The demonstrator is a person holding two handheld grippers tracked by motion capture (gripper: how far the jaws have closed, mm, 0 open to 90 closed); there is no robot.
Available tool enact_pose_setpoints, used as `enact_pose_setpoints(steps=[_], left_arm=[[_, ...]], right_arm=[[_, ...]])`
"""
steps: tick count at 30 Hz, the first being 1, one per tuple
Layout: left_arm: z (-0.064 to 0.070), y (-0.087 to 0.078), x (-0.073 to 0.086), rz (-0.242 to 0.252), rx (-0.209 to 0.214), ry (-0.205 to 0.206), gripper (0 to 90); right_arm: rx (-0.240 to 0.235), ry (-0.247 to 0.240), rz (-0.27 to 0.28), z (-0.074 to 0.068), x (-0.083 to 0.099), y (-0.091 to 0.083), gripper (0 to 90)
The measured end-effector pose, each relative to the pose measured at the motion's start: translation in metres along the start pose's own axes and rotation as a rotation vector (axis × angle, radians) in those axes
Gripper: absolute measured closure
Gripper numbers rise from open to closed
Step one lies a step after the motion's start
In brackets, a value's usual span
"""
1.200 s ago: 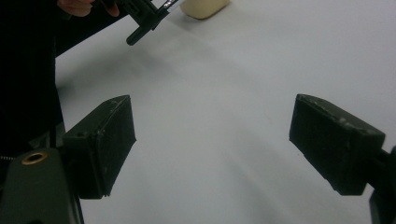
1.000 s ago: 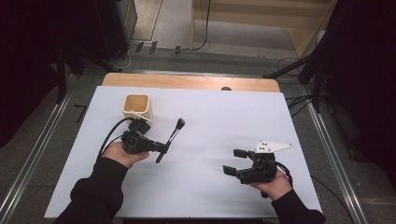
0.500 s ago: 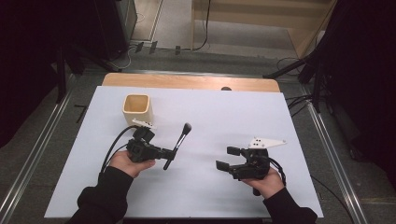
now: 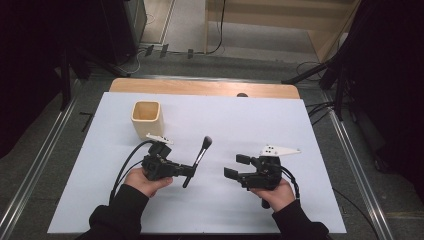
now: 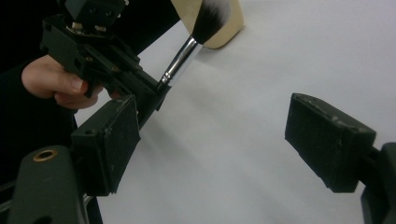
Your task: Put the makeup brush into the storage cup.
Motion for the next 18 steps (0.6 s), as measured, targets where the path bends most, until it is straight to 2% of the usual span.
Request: enact_pose_setpoints(steps=[7,11,18], left_arm=[[0.001,0.002,0.0,0.018,0.005,-0.004,80.3],[0.003,0.004,0.0,0.022,0.011,-0.006,80.2],[0.005,0.004,-0.002,0.038,0.014,0.001,80.2]], right_arm=[[-0.01,0.014,0.018,-0.005,-0.004,0.006,15.2],[-0.013,0.047,0.029,-0.007,-0.006,0.011,16.0],[0.014,0.11,0.042,-0.009,-0.007,0.019,18.3]])
Point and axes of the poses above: each handheld gripper's, and its own axes: y roughly forward along the jaws, x roughly out of its underside, z roughly to its right, the point moved 9 cm from there along y, roughly forward along the jaws, and after that the axes turned 3 degrees about y, right-handed, at the moved point
